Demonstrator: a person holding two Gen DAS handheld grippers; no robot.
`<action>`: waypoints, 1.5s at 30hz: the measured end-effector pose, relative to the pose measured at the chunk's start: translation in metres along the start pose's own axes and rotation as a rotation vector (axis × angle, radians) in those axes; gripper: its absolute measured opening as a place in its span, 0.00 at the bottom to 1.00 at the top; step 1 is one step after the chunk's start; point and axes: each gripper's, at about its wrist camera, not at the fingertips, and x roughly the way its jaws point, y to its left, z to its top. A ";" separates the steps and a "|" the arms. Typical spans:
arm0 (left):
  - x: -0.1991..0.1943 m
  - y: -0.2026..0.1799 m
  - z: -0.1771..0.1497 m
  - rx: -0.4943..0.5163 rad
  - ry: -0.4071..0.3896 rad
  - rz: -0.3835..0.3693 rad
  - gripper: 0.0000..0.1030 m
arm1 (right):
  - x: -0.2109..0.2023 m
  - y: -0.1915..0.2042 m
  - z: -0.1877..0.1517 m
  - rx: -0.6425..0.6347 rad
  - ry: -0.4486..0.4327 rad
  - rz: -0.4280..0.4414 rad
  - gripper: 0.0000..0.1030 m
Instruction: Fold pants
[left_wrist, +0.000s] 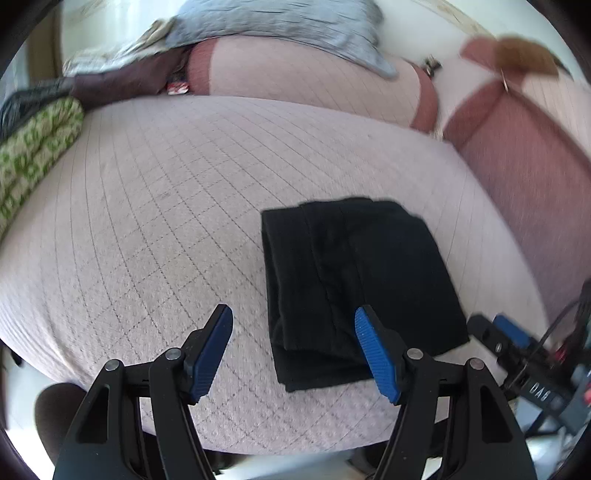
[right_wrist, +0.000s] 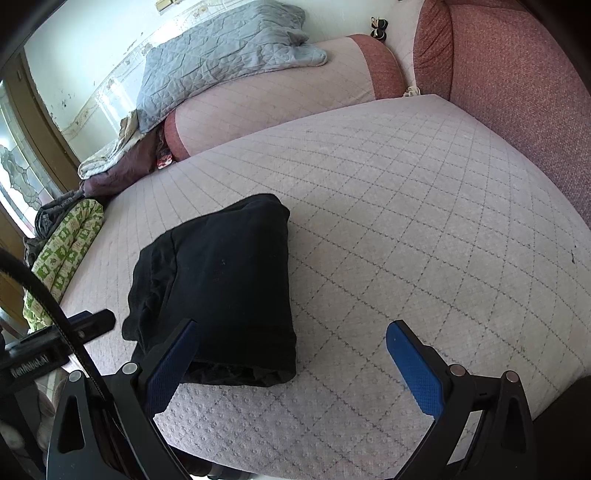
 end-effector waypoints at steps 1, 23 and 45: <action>0.002 0.006 0.002 -0.025 0.006 -0.010 0.70 | -0.001 -0.001 0.001 0.000 -0.002 0.002 1.00; 0.110 0.014 0.025 -0.110 0.139 -0.322 0.89 | 0.123 -0.017 0.067 0.116 0.193 0.333 1.00; 0.132 -0.005 0.132 -0.139 0.082 -0.342 0.43 | 0.143 0.031 0.166 0.083 0.168 0.500 0.44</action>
